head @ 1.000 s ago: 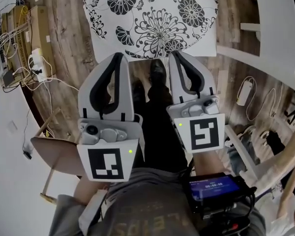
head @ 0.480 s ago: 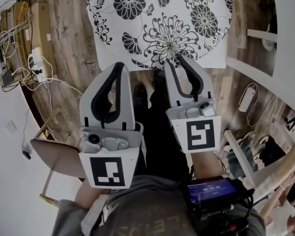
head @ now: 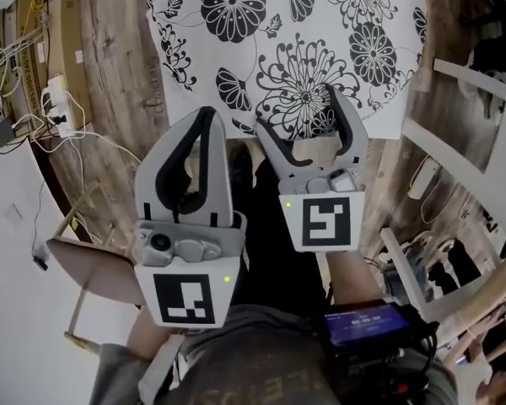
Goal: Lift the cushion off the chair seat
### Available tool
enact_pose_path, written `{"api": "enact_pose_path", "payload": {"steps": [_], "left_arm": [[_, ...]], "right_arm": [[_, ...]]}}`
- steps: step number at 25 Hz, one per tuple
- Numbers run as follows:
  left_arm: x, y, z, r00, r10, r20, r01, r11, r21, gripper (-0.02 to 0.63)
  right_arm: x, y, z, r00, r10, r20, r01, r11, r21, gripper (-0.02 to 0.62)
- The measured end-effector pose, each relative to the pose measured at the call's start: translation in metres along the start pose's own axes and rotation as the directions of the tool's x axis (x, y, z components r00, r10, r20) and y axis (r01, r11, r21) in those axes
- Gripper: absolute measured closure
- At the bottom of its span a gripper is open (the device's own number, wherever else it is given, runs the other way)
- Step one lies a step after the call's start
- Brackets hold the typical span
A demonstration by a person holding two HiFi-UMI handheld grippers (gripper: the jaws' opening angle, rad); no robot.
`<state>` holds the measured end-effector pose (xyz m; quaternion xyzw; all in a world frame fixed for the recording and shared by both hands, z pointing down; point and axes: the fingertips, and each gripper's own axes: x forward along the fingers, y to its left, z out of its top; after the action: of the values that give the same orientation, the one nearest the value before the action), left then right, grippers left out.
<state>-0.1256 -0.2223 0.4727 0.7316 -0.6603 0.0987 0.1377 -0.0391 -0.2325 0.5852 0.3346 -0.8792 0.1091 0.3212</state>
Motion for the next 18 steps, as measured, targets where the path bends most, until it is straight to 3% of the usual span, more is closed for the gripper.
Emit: {"api": "enact_pose_path", "payload": {"steps": [7, 9, 11, 13, 15, 18], "left_arm": [[0.007, 0.008, -0.001, 0.999, 0.038, -0.024, -0.038, 0.999, -0.019, 0.6], [0.006, 0.01, 0.002, 0.999, 0.044, -0.023, -0.044, 0.999, -0.025, 0.6], [0.006, 0.01, 0.008, 0.999, 0.045, -0.022, -0.045, 0.998, -0.031, 0.6], [0.008, 0.01, 0.015, 0.999, 0.045, -0.021, -0.046, 0.998, -0.04, 0.6], [0.008, 0.01, 0.023, 0.999, 0.047, -0.023, -0.048, 0.998, -0.046, 0.6], [0.006, 0.011, 0.036, 0.999, 0.05, -0.018, -0.05, 0.997, -0.051, 0.6]], "right_arm": [[0.017, 0.0, -0.017, 0.991, 0.064, -0.115, -0.062, 0.998, 0.023, 0.167], [0.015, 0.001, -0.014, 0.991, 0.066, -0.115, -0.064, 0.998, 0.02, 0.239], [0.012, 0.0, -0.009, 0.992, 0.064, -0.11, -0.061, 0.998, 0.024, 0.395], [0.009, -0.003, -0.003, 0.992, 0.063, -0.11, -0.06, 0.998, 0.033, 0.477], [0.006, -0.007, 0.003, 0.991, 0.066, -0.113, -0.062, 0.997, 0.039, 0.536], [0.001, -0.011, 0.014, 0.993, 0.063, -0.105, -0.058, 0.997, 0.047, 0.56]]}}
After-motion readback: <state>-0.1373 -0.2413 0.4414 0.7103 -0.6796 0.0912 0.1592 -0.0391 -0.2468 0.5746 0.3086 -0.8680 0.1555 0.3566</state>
